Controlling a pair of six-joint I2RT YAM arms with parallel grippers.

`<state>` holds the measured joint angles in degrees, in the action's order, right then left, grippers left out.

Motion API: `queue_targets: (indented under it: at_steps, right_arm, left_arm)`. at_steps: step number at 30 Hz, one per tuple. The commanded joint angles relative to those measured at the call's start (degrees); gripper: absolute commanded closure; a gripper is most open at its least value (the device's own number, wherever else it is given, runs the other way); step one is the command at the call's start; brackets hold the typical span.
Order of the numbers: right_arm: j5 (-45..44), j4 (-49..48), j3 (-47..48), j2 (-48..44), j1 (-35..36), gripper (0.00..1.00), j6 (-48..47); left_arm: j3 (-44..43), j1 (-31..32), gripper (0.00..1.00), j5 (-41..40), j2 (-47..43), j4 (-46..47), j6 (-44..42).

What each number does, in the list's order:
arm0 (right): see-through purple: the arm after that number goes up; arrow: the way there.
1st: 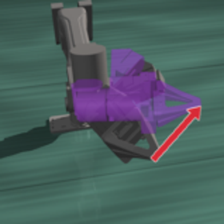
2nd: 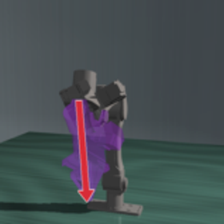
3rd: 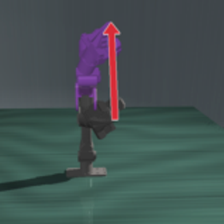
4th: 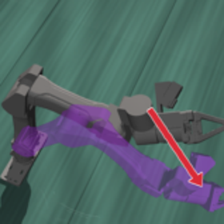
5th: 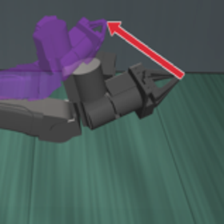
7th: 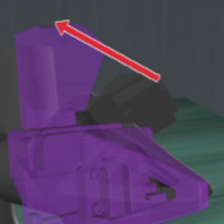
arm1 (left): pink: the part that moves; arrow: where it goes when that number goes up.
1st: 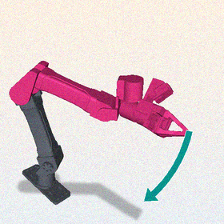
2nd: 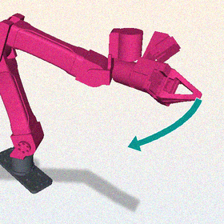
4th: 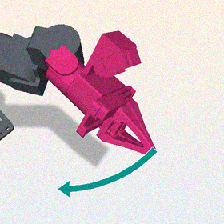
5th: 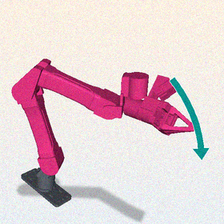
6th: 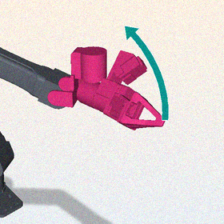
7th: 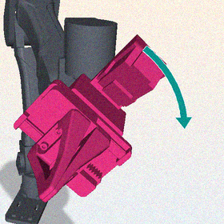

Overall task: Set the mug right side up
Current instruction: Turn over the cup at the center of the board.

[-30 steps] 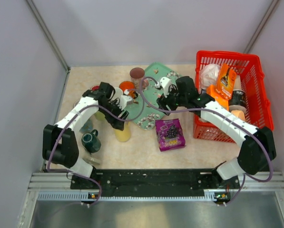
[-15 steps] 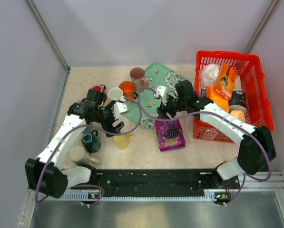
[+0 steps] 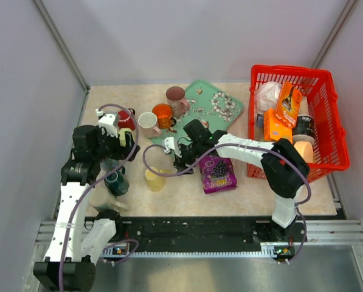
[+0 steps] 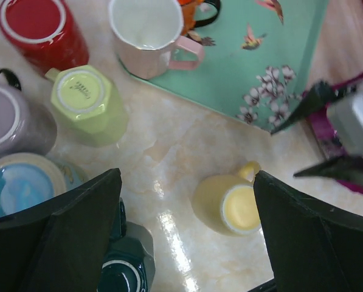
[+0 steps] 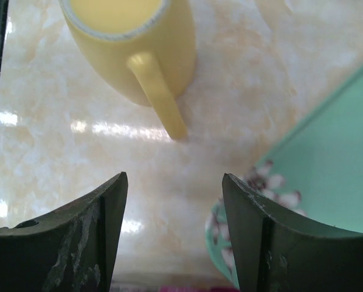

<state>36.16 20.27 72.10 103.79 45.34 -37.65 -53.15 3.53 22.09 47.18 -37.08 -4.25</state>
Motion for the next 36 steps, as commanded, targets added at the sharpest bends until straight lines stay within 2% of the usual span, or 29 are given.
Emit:
queue_targets:
  at_steps: [1, 7, 12, 15, 16, 18, 22, 26, 31, 34, 36]
  right_arm:
    - [2.2, -3.0, 5.6, 4.1, 4.0, 0.37, -2.3]
    - [2.6, -2.6, 8.7, 10.3, 7.3, 0.4, -3.1]
    - [1.2, -2.9, 9.7, 14.2, 9.1, 0.53, -2.3]
    - [0.2, -3.7, 8.7, 14.3, 9.8, 0.72, -1.3]
    - [0.0, -4.2, 8.2, 13.9, 9.8, 0.87, -0.3]
    - [-1.2, -4.9, 7.4, 12.2, 9.4, 1.0, 2.3]
    - [1.8, -2.6, 7.0, 5.2, 5.8, 1.0, 6.6]
    - [12.8, 4.9, 13.9, 1.6, -1.7, 1.0, 16.2]
    - [28.1, 7.1, 20.3, 1.7, -8.9, 1.0, 31.0]
    - [38.2, 3.0, 21.2, 1.5, -10.9, 1.0, 40.3]
    - [45.4, -11.0, 18.3, 1.6, -11.8, 1.0, 55.5]
  left_arm:
    - [2.2, -6.8, 0.06, 4.7, -2.5, 8.8, 11.8]
    - [4.5, -14.0, 0.09, 10.4, -6.7, 11.9, 14.8]
    - [3.6, -16.4, 0.11, 7.4, -8.0, 10.9, 14.9]
    - [2.6, -16.6, 0.11, 7.4, -8.2, 10.6, 14.4]
    - [2.3, -16.6, 0.11, 7.4, -8.3, 10.5, 14.4]
    - [1.7, -16.6, 0.12, 7.6, -8.3, 10.3, 13.9]
    - [0.4, -16.7, 0.13, 7.9, -8.9, 10.3, 11.4]
    - [2.0, -16.6, 0.1, 10.9, -12.9, 15.1, 4.8]
    - [-0.1, -16.5, 0.09, 21.0, -12.2, 14.2, -14.2]
    - [-0.8, -15.7, 0.09, 27.0, -11.0, 15.9, -26.5]
    - [-1.9, -15.1, 0.09, 32.4, -9.7, 16.7, -33.5]
